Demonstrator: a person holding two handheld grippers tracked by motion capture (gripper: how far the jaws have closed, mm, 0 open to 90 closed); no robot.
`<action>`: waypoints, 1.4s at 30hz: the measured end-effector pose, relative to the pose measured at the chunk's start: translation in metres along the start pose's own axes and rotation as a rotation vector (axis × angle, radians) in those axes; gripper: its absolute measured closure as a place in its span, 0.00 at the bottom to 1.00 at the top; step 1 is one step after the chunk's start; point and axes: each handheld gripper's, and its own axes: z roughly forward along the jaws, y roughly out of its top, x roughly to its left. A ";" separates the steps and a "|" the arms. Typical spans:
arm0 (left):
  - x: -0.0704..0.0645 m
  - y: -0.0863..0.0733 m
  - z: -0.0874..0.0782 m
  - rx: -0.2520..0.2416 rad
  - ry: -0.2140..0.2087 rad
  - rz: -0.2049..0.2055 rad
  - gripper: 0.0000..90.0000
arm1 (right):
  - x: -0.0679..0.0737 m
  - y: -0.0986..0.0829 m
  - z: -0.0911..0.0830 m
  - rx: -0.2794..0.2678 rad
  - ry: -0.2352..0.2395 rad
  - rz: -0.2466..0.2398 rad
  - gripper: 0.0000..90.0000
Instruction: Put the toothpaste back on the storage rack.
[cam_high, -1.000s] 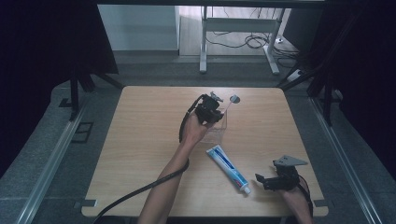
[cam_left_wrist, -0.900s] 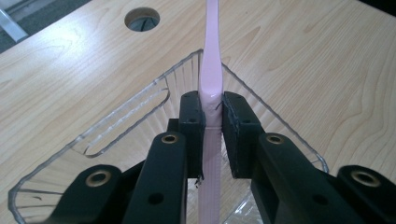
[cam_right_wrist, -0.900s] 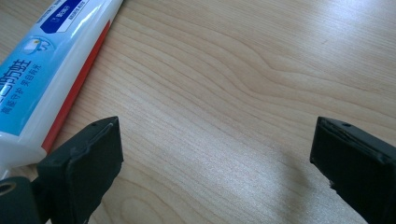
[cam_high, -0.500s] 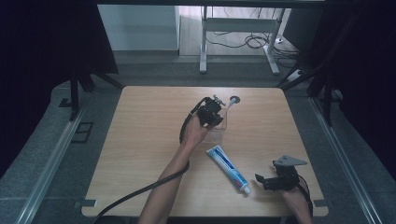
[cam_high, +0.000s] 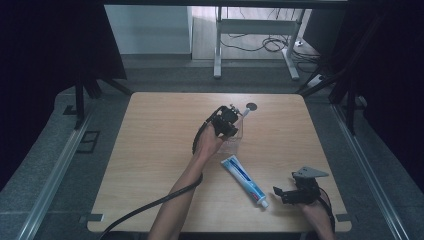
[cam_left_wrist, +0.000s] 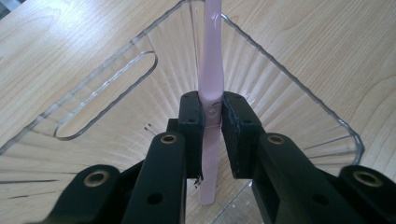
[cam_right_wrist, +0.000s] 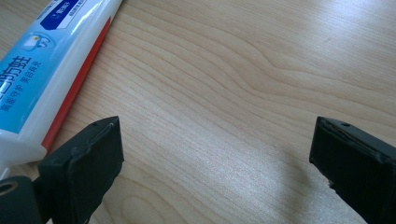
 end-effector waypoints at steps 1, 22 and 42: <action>0.000 0.000 0.000 0.000 0.000 0.000 0.86 | 0.000 0.000 0.000 0.000 0.000 0.000 0.03; 0.000 0.001 -0.017 -0.066 0.002 -0.019 0.65 | 0.000 0.000 0.000 0.002 0.001 -0.004 0.03; 0.001 -0.012 -0.051 -0.150 -0.033 -0.026 0.42 | 0.001 0.000 0.000 0.004 -0.001 -0.005 0.03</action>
